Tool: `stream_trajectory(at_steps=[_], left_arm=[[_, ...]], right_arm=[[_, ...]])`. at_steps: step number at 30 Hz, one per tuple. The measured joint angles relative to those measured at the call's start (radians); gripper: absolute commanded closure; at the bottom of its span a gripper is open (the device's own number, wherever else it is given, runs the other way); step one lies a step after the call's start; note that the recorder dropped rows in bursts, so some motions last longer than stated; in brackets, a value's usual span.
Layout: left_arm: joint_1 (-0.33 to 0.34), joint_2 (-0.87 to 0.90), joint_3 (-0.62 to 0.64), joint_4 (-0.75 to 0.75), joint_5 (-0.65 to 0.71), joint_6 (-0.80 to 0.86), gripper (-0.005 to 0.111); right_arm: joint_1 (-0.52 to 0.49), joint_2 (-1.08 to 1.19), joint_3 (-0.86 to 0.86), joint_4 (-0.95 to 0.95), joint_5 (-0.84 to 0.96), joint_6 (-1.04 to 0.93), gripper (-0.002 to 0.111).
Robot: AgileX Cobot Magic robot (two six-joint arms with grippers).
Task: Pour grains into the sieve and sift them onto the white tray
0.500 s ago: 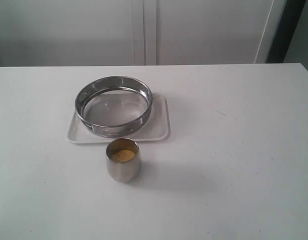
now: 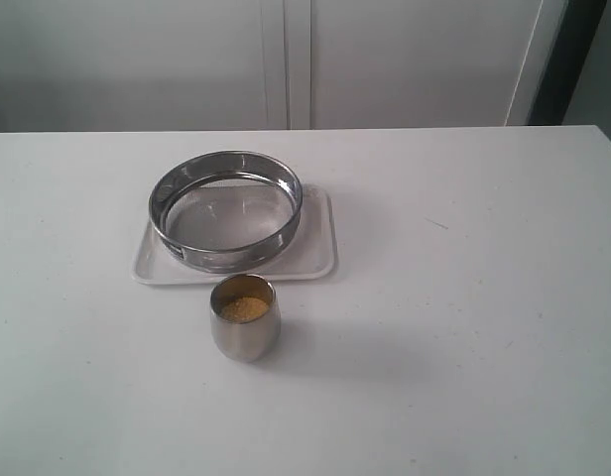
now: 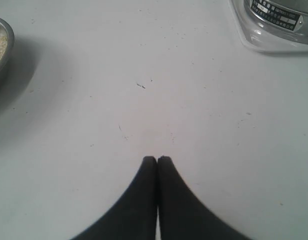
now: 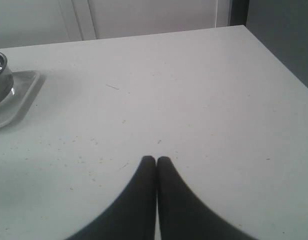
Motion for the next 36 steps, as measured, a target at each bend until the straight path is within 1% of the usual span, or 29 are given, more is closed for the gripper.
stream_trajectory(at_steps=[16,19,26,29,36], left_arm=[[0.0,0.0,0.0,0.0,0.0,0.0,0.107],[0.0,0.0,0.0,0.0,0.0,0.0,0.107],[0.0,0.0,0.0,0.0,0.0,0.0,0.107],[0.0,0.0,0.0,0.0,0.0,0.0,0.107],[0.0,0.0,0.0,0.0,0.0,0.0,0.107]], right_arm=[[0.0,0.0,0.0,0.0,-0.02,0.0,0.108],[0.0,0.0,0.0,0.0,-0.112,0.0,0.108],[0.0,0.0,0.0,0.0,-0.406,0.0,0.108],[0.0,0.0,0.0,0.0,-0.457,0.0,0.108],[0.0,0.0,0.0,0.0,-0.471,0.0,0.108]])
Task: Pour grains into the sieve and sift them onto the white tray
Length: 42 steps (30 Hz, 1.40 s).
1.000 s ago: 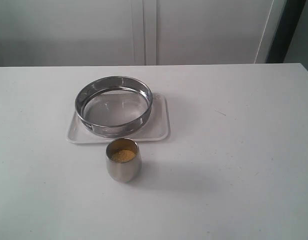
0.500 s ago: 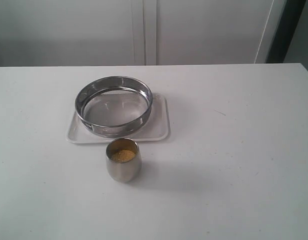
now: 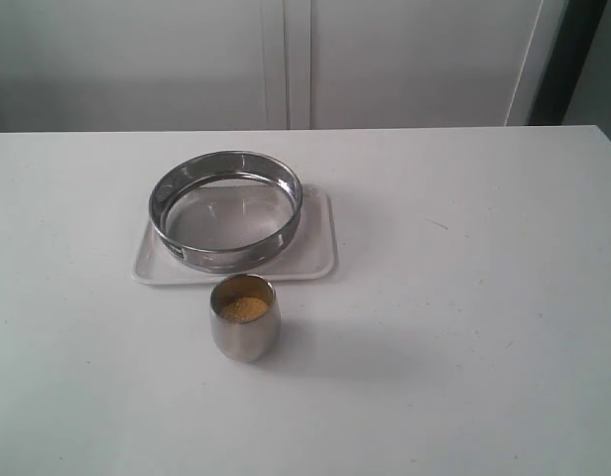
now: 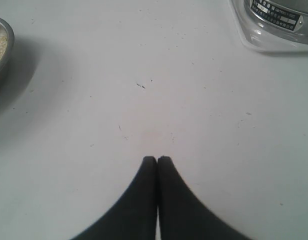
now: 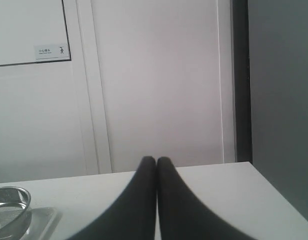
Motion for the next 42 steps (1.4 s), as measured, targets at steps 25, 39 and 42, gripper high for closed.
stream_trajectory(at_steps=[25,39,42], left_arm=[[0.0,0.0,0.0,0.0,0.0,0.0,0.107],[0.0,0.0,0.0,0.0,0.0,0.0,0.107],[0.0,0.0,0.0,0.0,0.0,0.0,0.107]], right_arm=[[0.0,0.003,-0.003,0.0,-0.042,0.0,0.108],[0.0,0.404,-0.181,-0.095,-0.148,0.005,0.108],[0.0,0.518,-0.217,-0.17,-0.21,0.054,0.108]])
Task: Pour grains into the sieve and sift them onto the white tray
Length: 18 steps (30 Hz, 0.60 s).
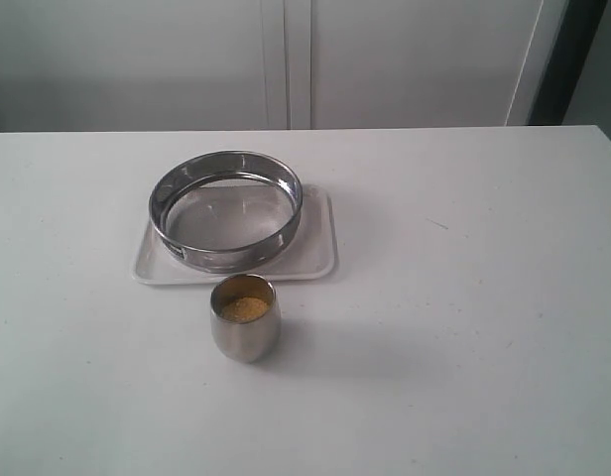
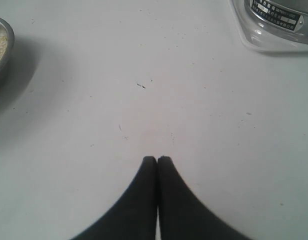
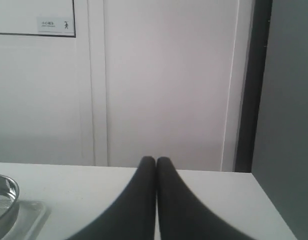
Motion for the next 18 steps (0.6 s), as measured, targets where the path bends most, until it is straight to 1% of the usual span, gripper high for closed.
stream_trajectory(at_steps=[5,6,7,8,13,18], left_arm=[[0.0,0.0,0.0,0.0,0.0,0.0,0.107],[0.0,0.0,0.0,0.0,0.0,0.0,0.107],[0.0,0.0,0.0,0.0,0.0,0.0,0.107],[0.0,0.0,0.0,0.0,0.0,0.0,0.107],[0.0,0.0,0.0,0.0,0.0,0.0,0.107],[0.0,0.0,0.0,0.0,0.0,0.0,0.107]], right_arm=[[0.0,0.207,-0.032,-0.213,-0.156,0.155,0.108],[0.0,0.3,-0.035,-0.299,-0.235,0.214,0.108],[0.0,0.337,-0.035,-0.327,-0.269,0.228,0.108],[0.0,0.429,-0.037,-0.384,-0.344,0.248,0.108],[0.0,0.672,-0.037,-0.499,-0.54,0.251,0.108],[0.0,0.897,-0.042,-0.583,-0.718,0.172,0.108]])
